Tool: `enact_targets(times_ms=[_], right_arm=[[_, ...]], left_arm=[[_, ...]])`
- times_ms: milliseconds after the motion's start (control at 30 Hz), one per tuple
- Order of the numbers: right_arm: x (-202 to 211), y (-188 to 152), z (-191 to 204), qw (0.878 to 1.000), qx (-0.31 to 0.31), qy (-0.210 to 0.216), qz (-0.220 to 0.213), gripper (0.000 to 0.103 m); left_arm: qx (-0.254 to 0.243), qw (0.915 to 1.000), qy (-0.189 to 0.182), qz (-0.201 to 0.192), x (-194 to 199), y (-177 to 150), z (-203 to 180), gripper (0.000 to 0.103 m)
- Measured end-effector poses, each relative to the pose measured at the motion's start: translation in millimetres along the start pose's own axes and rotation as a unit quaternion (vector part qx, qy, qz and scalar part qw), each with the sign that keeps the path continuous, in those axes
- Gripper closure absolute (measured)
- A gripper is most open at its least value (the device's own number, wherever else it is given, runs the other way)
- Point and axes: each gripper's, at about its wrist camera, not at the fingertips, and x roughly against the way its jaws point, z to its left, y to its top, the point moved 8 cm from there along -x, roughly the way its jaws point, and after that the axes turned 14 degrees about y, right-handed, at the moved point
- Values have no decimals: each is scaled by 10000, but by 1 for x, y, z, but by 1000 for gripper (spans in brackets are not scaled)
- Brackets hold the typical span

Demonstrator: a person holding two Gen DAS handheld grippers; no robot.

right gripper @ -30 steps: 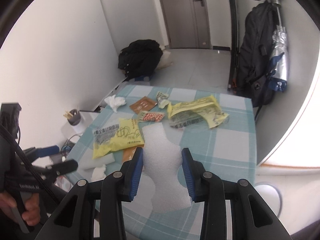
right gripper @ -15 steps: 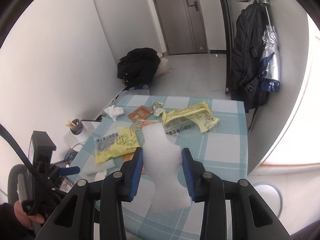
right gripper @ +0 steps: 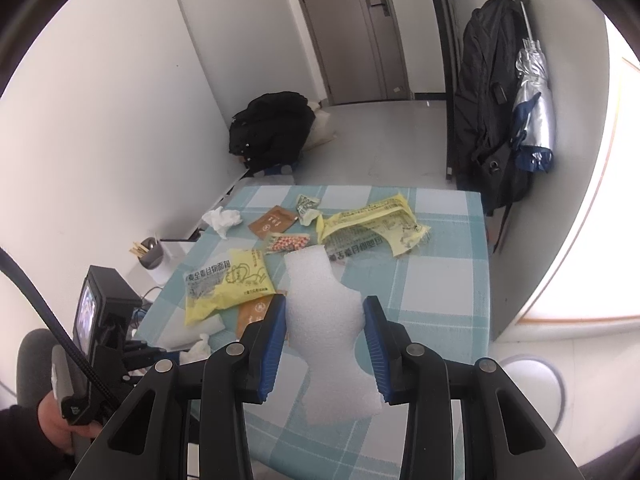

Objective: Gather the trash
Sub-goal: 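Grasp the crumpled white tissue with the left gripper while the right holds the foam, then carry the foam and tissue in both grippers over the white bin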

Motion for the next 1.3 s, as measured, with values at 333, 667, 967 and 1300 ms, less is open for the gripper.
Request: enact_targets(times_ms=[333,667,967,1300], right_arm=[[5,-2,-3,9999,-109,-49,-30,66],[48,21,-2,9986,24,-258,-465,66],[139,68,-20,9919,-40,-493,-1170,66],[258,84,-83,9653,-262,-1561,-2078,65]], left_arm=[[-169,9991,-254,-292,34,4,-23,92],[-78,9945,-399,-963,91,44,-23,92],[-179,9794,-1094,-1688,153,96,-62,92],[-720,9610,-1701,-2057,188,143,-150,92]])
